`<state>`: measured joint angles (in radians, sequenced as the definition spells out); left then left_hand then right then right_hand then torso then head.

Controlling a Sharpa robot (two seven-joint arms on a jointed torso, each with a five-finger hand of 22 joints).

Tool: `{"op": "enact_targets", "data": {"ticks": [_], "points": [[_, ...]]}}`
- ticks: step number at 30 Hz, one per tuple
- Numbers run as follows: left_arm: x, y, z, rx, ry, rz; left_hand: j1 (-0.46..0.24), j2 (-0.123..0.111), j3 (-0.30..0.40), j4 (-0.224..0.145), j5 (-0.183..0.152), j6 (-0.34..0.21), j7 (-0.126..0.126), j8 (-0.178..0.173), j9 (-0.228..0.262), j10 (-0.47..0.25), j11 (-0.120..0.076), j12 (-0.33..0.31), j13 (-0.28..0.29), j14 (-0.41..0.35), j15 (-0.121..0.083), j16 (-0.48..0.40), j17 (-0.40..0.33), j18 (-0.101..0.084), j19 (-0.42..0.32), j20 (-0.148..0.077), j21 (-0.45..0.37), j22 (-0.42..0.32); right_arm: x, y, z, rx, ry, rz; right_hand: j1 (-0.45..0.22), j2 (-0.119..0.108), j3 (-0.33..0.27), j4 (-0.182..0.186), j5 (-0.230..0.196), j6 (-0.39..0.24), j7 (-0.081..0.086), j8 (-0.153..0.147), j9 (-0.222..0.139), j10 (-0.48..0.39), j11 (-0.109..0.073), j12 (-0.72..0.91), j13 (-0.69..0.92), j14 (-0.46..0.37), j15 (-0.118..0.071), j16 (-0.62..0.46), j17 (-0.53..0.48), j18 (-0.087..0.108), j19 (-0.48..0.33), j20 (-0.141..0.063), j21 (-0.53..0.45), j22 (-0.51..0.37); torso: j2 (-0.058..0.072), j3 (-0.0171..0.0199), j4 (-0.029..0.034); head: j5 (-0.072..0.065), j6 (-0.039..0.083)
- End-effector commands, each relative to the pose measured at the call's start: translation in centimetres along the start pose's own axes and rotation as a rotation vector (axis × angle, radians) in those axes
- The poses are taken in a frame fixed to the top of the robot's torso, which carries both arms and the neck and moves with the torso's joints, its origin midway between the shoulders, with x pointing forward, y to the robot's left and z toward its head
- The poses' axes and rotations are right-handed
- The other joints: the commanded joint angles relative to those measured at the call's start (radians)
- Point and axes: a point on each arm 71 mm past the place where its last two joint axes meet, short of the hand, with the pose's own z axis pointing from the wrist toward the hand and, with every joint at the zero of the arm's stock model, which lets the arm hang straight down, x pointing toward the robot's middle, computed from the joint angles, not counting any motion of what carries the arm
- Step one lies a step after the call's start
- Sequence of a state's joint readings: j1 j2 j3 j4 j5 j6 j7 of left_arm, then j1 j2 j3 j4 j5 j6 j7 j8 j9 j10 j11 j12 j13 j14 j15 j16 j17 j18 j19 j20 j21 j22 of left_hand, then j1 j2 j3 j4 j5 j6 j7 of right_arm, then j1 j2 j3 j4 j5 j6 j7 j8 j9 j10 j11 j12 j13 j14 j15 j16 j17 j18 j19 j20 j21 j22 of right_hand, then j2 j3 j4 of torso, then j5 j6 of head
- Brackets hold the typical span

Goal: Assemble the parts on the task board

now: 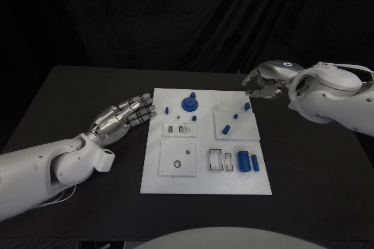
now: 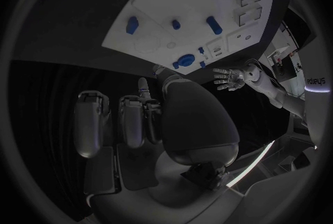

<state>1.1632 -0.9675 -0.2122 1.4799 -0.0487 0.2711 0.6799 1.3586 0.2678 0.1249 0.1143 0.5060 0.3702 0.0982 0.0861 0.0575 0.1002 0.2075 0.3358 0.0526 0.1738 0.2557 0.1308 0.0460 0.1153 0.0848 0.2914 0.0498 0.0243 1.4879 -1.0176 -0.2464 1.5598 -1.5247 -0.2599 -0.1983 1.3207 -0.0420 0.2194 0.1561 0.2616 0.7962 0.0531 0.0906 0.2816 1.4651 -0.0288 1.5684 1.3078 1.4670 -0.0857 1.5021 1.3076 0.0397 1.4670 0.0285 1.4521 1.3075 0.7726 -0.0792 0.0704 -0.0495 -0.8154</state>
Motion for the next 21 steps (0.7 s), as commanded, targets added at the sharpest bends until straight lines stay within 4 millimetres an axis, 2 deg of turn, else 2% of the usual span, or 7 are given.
{"op": "enact_targets", "data": {"ticks": [1, 4, 6, 9, 11, 15, 21], "points": [[0.2, -0.6, 0.1, 0.100, 0.001, -0.007, -0.009, 0.001, 0.007, 0.000, 0.004, 0.005, 0.000, 0.000, 0.001, 0.004, 0.001, 0.004, 0.001, 0.006, 0.005, 0.007, 0.001, -0.012, 0.008, 0.002, 0.004, 0.001, 0.7, -0.8, -0.4, -0.022, -0.033, 0.037, 0.005, -0.004, -0.001, 0.007, -0.004, 0.007, 0.002, 0.004, -0.002, 0.106, -0.005, 0.002, 0.263, 0.085, -0.005, -0.001, 0.191, -0.012, 0.052, -0.005, 0.004, 0.227, -0.003, -0.0042, -0.0057, 0.006, 0.002], [0.2, -0.5, 0.2, 0.098, 0.004, -0.010, -0.010, 0.001, 0.008, 0.000, 0.004, 0.003, 0.001, 0.000, 0.001, 0.003, 0.001, 0.003, 0.001, 0.005, 0.005, 0.007, 0.001, -0.013, 0.007, 0.002, 0.004, 0.001, 2.1, -1.9, -0.7, 0.001, -0.019, 0.042, 0.009, -0.009, -0.005, 0.011, -0.028, 0.007, 0.003, 0.004, -0.005, 0.106, -0.005, 0.002, 0.263, 0.085, -0.005, -0.003, 0.189, -0.011, 0.051, -0.006, 0.002, 0.226, -0.002, -0.0011, -0.0012, 0.003, 0.002], [0.2, -0.4, 0.2, 0.098, 0.005, -0.011, -0.010, 0.001, 0.008, 0.000, 0.004, 0.003, 0.001, 0.000, 0.001, 0.003, 0.001, 0.003, 0.001, 0.005, 0.005, 0.007, 0.001, -0.013, 0.007, 0.002, 0.004, 0.001, 2.9, -2.4, -0.9, 0.014, -0.007, 0.044, 0.010, -0.015, -0.015, 0.022, -0.071, -0.001, 0.001, 0.000, -0.012, 0.106, -0.005, 0.002, 0.263, 0.084, -0.005, -0.006, 0.186, -0.010, 0.050, -0.006, -0.002, 0.225, -0.001, 0.0008, 0.0009, -0.001, 0.001], [0.2, -0.3, 0.2, 0.097, 0.006, -0.013, -0.010, 0.002, 0.009, 0.000, 0.004, 0.003, 0.001, 0.000, 0.001, 0.004, 0.002, 0.003, 0.001, 0.005, 0.005, 0.007, 0.001, -0.013, 0.007, 0.002, 0.004, 0.001, 3.8, -3.0, -1.0, 0.028, 0.005, 0.046, 0.008, -0.020, -0.025, 0.032, -0.107, -0.010, 0.001, -0.003, -0.017, 0.106, -0.006, 0.002, 0.263, 0.083, -0.005, -0.009, 0.183, -0.010, 0.048, -0.006, -0.005, 0.224, -0.001, 0.0005, 0.0027, -0.004, 0.001], [0.2, -0.3, 0.2, 0.096, 0.007, -0.014, -0.010, 0.002, 0.009, 0.000, 0.004, 0.003, 0.001, 0.000, 0.001, 0.004, 0.002, 0.003, 0.001, 0.005, 0.005, 0.007, 0.001, -0.013, 0.007, 0.002, 0.004, 0.001, 4.3, -3.3, -1.1, 0.035, 0.014, 0.046, 0.003, -0.027, -0.041, 0.047, -0.149, -0.016, -0.001, -0.004, -0.022, 0.106, -0.007, 0.002, 0.263, 0.082, -0.006, -0.011, 0.180, -0.009, 0.047, -0.007, -0.008, 0.223, -0.002, 0.0005, 0.0030, -0.003, 0.000], [0.2, -0.2, 0.2, 0.093, 0.008, -0.016, -0.010, 0.002, 0.009, 0.000, 0.004, 0.003, 0.001, 0.000, 0.001, 0.004, 0.002, 0.003, 0.001, 0.005, 0.005, 0.007, 0.001, -0.013, 0.007, 0.002, 0.004, 0.001, 5.1, -3.6, -1.2, 0.043, 0.029, 0.046, 0.001, -0.033, -0.055, 0.061, -0.177, -0.027, -0.002, -0.008, -0.027, 0.102, -0.007, 0.000, 0.258, 0.081, -0.006, -0.014, 0.177, -0.008, 0.045, -0.007, -0.011, 0.222, -0.002, -0.0002, 0.0003, 0.001, -0.001], [0.2, 0.0, 0.2, 0.091, 0.006, -0.018, -0.012, 0.003, 0.013, 0.001, 0.004, 0.000, 0.001, -0.001, 0.000, 0.003, 0.002, 0.003, 0.001, 0.005, 0.006, 0.008, 0.001, -0.014, 0.007, 0.002, 0.003, 0.000, 5.6, -3.5, -0.9, 0.047, 0.046, 0.045, 0.014, -0.031, -0.055, 0.060, -0.170, -0.032, 0.000, -0.009, -0.030, 0.102, -0.007, 0.000, 0.258, 0.081, -0.006, -0.014, 0.176, -0.008, 0.045, -0.007, -0.012, 0.222, -0.001, -0.0001, -0.0017, 0.003, 0.000]]}}
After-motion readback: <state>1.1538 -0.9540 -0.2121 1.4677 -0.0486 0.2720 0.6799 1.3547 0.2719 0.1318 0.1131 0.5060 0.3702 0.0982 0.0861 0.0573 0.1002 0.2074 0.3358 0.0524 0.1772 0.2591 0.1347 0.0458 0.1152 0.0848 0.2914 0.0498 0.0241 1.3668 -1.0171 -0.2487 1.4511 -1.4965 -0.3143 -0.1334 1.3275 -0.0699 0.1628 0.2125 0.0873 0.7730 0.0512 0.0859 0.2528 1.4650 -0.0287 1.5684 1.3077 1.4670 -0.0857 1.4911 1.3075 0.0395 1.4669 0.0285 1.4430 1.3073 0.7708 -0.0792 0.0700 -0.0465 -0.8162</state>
